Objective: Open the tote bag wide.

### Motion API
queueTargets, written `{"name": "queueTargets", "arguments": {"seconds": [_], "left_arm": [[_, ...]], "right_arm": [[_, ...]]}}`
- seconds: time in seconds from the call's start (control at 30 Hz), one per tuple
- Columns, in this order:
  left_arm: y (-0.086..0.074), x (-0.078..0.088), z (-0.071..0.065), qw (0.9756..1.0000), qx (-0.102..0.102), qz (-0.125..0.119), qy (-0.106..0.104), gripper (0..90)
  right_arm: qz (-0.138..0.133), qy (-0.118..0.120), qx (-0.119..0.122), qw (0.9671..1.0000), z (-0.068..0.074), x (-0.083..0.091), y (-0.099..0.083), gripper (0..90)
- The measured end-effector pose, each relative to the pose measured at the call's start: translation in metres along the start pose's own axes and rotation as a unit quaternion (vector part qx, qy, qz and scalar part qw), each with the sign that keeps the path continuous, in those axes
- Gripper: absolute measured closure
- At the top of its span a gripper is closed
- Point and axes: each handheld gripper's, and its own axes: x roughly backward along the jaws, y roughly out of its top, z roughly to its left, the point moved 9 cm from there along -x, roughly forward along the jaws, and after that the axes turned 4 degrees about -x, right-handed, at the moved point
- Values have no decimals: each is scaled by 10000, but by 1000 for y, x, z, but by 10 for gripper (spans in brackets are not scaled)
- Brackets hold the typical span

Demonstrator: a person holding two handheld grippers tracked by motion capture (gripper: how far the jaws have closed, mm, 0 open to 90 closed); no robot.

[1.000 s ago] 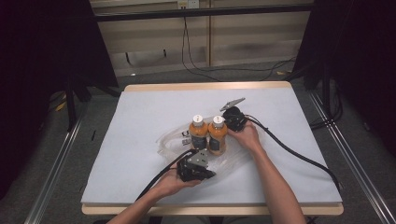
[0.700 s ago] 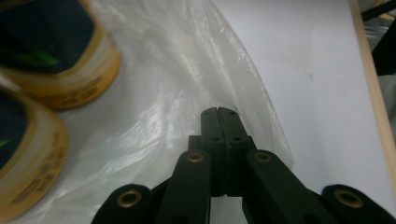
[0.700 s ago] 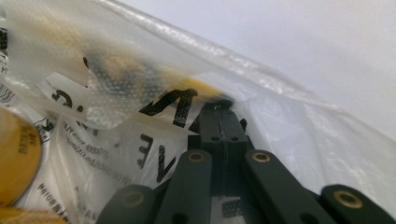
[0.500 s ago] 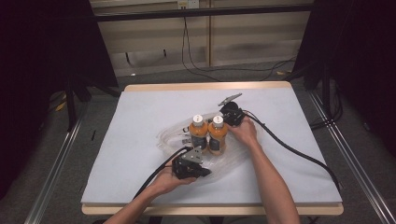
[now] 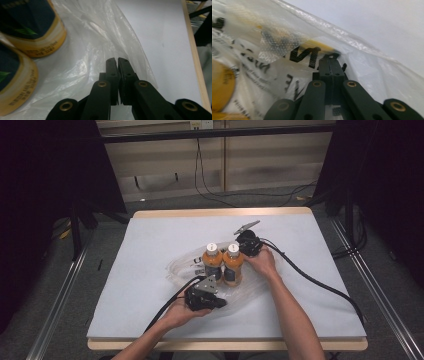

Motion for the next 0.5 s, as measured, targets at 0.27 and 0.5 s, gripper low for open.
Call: {"name": "queueTargets", "arguments": {"seconds": [0.27, 0.5], "left_arm": [[9, 13, 7, 9990, 224, -371, 128, 861], [12, 20, 13, 9977, 283, -557, 277, 819]], "right_arm": [[-211, 234, 128, 9994, 11, 19, -1, 900], [-375, 179, 285, 9987, 14, 41, -6, 879]]}}
